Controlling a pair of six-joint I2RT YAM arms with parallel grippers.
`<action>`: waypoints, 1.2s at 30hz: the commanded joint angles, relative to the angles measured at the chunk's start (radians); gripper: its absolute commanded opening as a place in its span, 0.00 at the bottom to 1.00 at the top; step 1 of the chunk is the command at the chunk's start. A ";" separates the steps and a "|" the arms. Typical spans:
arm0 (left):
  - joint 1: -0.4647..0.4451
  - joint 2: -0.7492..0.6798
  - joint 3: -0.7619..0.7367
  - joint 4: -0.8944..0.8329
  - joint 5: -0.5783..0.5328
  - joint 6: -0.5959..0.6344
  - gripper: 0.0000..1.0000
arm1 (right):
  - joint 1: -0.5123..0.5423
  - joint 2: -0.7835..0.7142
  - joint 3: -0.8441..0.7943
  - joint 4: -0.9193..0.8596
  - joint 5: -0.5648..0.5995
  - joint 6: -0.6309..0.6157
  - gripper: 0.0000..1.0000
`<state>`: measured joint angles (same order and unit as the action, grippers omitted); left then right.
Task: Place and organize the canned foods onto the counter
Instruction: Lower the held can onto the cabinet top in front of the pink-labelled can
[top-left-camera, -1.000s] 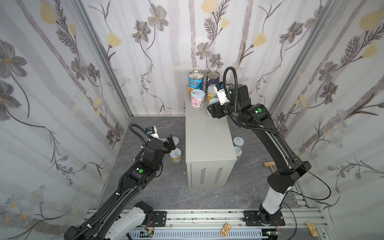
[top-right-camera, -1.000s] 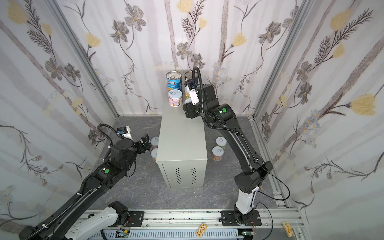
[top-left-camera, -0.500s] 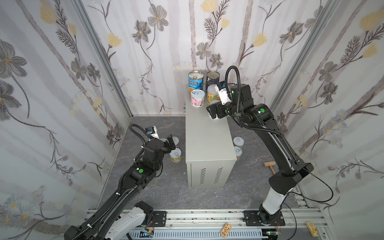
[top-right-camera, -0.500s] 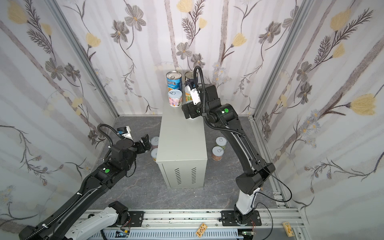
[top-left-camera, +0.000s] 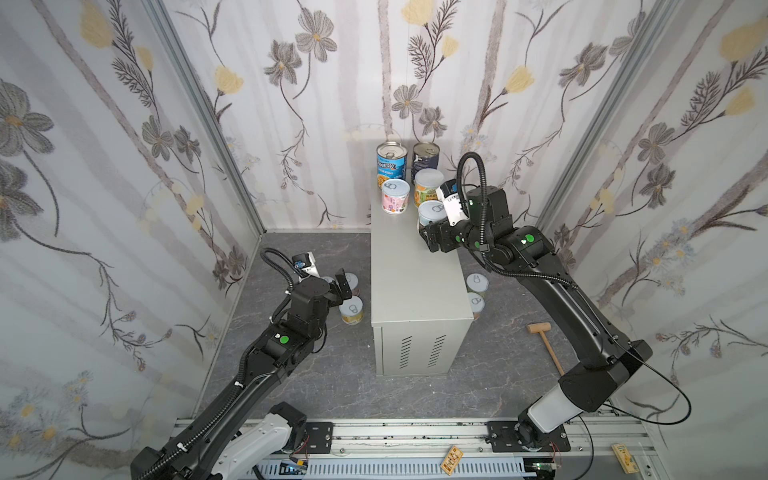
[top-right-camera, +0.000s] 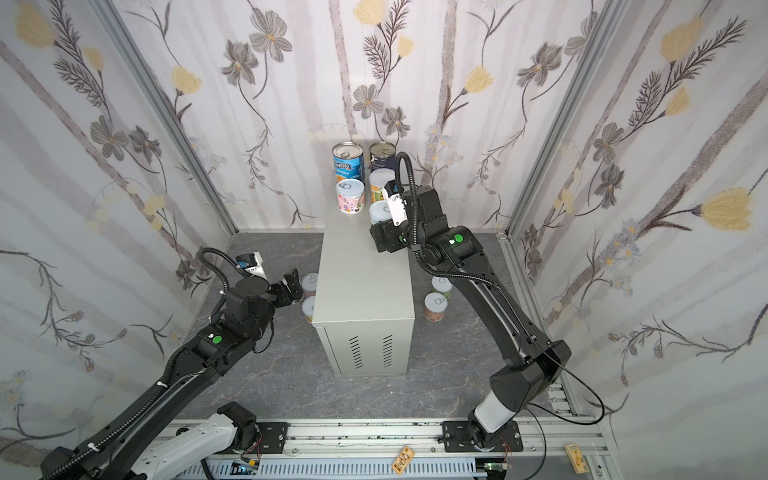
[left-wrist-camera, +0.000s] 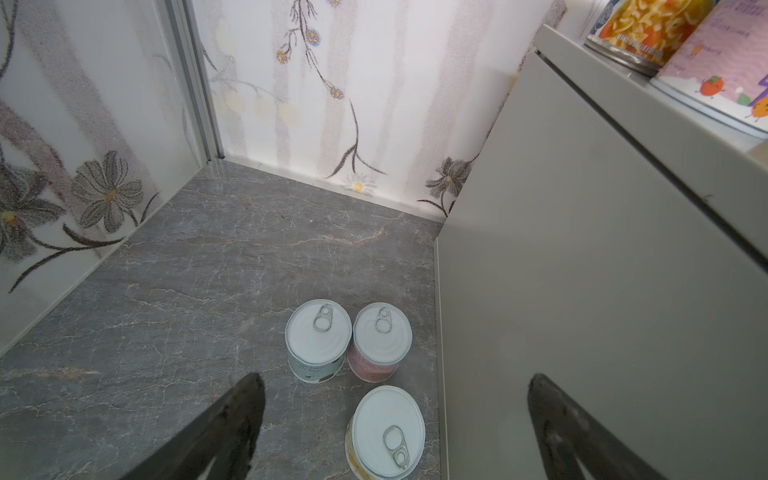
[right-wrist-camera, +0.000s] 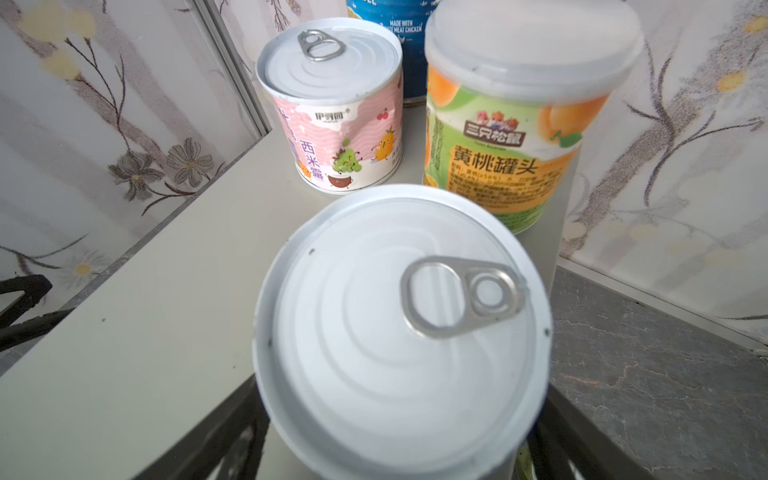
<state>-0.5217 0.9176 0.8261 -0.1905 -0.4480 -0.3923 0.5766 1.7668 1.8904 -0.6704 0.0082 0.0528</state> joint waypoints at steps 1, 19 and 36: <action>0.002 0.001 0.010 0.016 -0.014 -0.010 1.00 | 0.000 0.003 -0.005 0.079 0.035 0.012 0.87; 0.002 -0.003 0.007 0.010 -0.012 -0.014 1.00 | 0.000 0.022 -0.004 0.100 0.066 0.010 0.77; 0.005 0.002 0.007 0.007 -0.002 -0.019 1.00 | 0.001 0.037 0.011 0.102 0.075 0.007 0.76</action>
<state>-0.5186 0.9188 0.8261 -0.1913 -0.4427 -0.3965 0.5766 1.7958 1.8935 -0.6037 0.0593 0.0628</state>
